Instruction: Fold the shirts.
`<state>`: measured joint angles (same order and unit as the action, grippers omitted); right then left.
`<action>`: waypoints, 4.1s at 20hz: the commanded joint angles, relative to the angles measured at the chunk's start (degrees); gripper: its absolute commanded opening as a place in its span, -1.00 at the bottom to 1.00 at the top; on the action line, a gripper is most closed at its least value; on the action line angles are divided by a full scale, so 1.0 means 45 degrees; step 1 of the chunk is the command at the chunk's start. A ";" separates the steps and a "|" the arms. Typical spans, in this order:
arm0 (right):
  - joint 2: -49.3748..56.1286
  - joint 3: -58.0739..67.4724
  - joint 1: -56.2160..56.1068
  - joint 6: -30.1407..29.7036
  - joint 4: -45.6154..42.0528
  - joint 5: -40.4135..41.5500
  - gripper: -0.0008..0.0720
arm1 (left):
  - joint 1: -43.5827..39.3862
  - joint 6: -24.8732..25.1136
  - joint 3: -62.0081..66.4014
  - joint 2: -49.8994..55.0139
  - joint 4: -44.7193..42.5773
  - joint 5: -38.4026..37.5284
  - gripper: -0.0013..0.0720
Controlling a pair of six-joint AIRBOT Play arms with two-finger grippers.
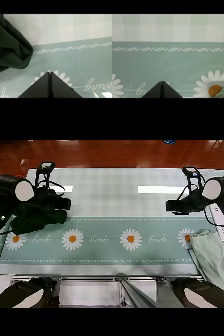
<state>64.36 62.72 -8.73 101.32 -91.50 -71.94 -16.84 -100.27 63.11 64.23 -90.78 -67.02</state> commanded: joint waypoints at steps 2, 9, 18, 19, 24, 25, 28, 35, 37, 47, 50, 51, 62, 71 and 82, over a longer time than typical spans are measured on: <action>0.0010 -0.0010 0.0010 -0.0005 0.0000 0.0000 -0.91 | -0.0005 -0.0024 -0.0005 0.0010 0.0000 -0.0024 -0.91; 0.0010 -0.0010 0.0010 0.0000 0.0000 -0.0005 -0.91 | -0.0005 -0.0024 -0.0005 0.0010 0.0000 -0.0019 -0.91; 0.0010 -0.0010 0.0010 -0.0005 -0.0238 0.3104 -0.90 | 0.0044 0.0155 0.0000 0.0364 -0.0850 0.1637 -0.44; 0.0010 -0.0010 0.0010 0.0000 -0.0432 0.3735 -0.48 | 0.0107 0.0170 0.0092 0.0369 -0.1540 0.1797 0.43; -0.0019 0.0024 -0.0005 -0.0709 -0.1331 0.2390 0.14 | 0.2764 -0.0092 0.2200 0.0253 -0.3201 0.0675 0.42; -0.0063 -0.0019 -0.0005 -0.1103 -0.1010 0.2157 0.14 | 0.3711 -0.0311 0.2244 0.0175 -0.3021 0.0753 0.42; -0.0442 -0.0476 -0.0053 -0.1744 -0.0092 0.2089 0.13 | 0.6086 0.0175 0.1700 0.0340 -0.1243 0.1054 0.42; -0.0850 -0.1205 -0.1889 -0.0160 -0.0228 0.2433 0.13 | 0.6926 0.1899 0.0097 0.2657 -0.1166 0.3317 0.42; -0.0850 -0.1205 -0.2234 0.0374 -0.0257 0.2433 0.13 | 0.6912 0.1899 0.0102 0.3614 -0.1161 0.3725 0.42; -0.0850 -0.1200 -0.2307 0.1554 -0.0180 0.2404 0.13 | 0.6912 0.3473 0.1710 0.5333 0.0355 0.0491 -0.91; -0.1010 -0.1200 -0.2312 0.1515 0.0311 0.2351 0.13 | 0.6912 0.3517 0.2948 0.4012 0.3366 0.0962 -0.91; -0.1234 -0.1200 -0.2317 0.1515 0.0306 0.2317 0.13 | 0.6912 0.3521 0.3424 0.3371 0.4439 0.1321 -0.91; -0.4969 -0.1200 -0.2312 0.1569 0.0262 0.2297 0.13 | 0.6377 0.3521 0.9787 -0.0248 0.9238 0.1987 -0.91; -0.6484 -0.1200 -0.2307 0.1569 0.0238 0.2205 0.13 | 0.1836 0.3521 1.0341 -0.1190 0.9481 0.2701 -0.91; -0.6489 -0.1205 -0.2307 0.1583 0.0214 0.1812 0.13 | -0.0262 0.3570 -0.2710 -0.4833 0.9510 0.6198 -0.91</action>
<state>35.20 57.34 -19.09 108.44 -90.48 -63.31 -20.18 -83.64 65.78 45.63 -47.99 -39.33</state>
